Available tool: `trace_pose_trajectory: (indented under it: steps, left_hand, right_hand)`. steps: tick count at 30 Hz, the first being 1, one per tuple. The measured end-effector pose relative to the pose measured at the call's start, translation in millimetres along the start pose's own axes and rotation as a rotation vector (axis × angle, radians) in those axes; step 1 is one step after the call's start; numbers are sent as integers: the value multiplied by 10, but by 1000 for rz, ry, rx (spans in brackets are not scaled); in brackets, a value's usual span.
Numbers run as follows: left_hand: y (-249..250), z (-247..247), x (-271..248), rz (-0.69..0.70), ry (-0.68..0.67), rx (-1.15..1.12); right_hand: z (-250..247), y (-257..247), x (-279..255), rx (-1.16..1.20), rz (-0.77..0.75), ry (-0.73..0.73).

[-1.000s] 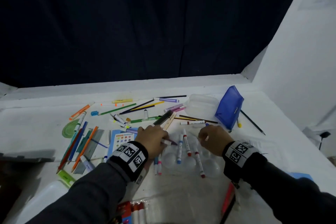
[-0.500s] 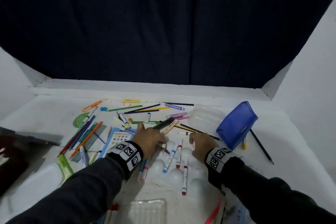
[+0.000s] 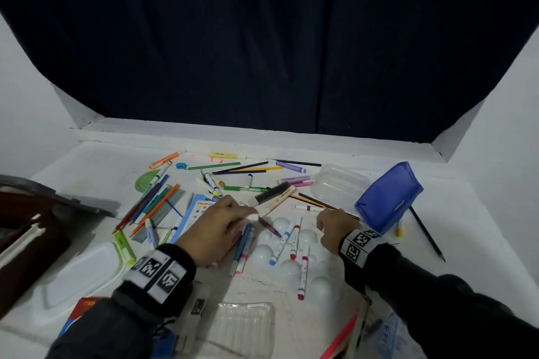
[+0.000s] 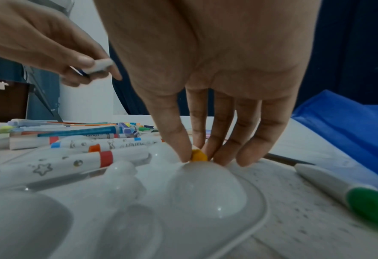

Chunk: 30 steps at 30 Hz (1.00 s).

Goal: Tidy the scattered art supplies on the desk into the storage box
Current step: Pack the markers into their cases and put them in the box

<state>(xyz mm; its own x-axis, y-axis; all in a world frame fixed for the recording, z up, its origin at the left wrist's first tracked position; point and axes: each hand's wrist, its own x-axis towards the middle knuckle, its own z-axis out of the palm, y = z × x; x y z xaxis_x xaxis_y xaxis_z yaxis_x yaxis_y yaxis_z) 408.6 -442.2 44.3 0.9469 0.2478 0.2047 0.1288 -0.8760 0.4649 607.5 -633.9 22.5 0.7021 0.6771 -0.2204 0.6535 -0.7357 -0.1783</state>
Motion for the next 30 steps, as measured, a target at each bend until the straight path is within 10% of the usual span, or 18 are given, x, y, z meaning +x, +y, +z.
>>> trace_pose_trajectory:
  steps: [9, 17, 30]
  left_hand:
    - [-109, -438, -910, -120, 141, -185]
    - [-91, -499, -1448, -386, 249, -752]
    - [-220, -269, -1616, -284, -86, -563]
  right_hand:
    - [-22, -443, -283, 377, -144, 259]
    - [197, -1038, -848, 828, -229, 129]
    - [608, -1385, -1283, 870, -124, -7]
